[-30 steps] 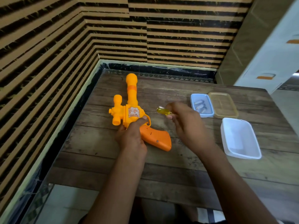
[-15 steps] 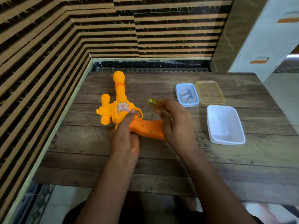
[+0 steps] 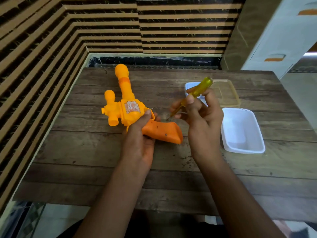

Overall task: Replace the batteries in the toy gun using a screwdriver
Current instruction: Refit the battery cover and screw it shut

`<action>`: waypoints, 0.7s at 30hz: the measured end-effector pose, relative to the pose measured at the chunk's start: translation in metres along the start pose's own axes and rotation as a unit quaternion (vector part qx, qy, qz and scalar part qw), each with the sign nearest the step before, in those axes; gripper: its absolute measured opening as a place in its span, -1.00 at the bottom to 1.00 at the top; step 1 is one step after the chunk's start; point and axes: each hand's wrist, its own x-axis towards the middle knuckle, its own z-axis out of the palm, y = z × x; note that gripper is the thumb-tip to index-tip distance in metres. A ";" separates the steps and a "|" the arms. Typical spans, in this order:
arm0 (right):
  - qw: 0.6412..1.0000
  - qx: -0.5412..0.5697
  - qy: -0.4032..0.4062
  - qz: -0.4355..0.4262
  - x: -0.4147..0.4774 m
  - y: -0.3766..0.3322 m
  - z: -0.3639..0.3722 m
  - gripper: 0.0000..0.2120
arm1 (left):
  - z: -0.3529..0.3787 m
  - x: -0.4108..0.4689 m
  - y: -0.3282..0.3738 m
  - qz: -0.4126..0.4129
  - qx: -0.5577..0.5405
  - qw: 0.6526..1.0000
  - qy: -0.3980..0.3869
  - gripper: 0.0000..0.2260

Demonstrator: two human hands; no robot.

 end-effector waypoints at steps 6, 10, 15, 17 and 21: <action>0.982 0.050 0.006 0.181 0.007 0.007 -0.006 -0.92 | 0.004 -0.001 -0.004 -0.038 -0.007 0.999 0.012 -0.63; 0.977 0.042 -0.028 0.209 0.010 0.011 -0.009 -0.93 | 0.003 0.001 -0.006 -0.027 0.004 0.999 0.028 -0.58; 0.981 0.013 -0.067 0.179 0.011 0.013 -0.013 -0.89 | 0.004 0.004 -0.008 -0.040 0.016 0.998 0.037 -0.70; 0.983 -0.003 -0.078 0.165 0.011 0.015 -0.013 -0.83 | 0.004 0.004 -0.007 -0.042 0.019 0.998 0.038 -0.68; 0.988 -0.053 -0.085 0.118 0.010 0.019 -0.012 -0.78 | 0.004 0.003 -0.007 -0.045 0.013 0.998 0.041 -0.58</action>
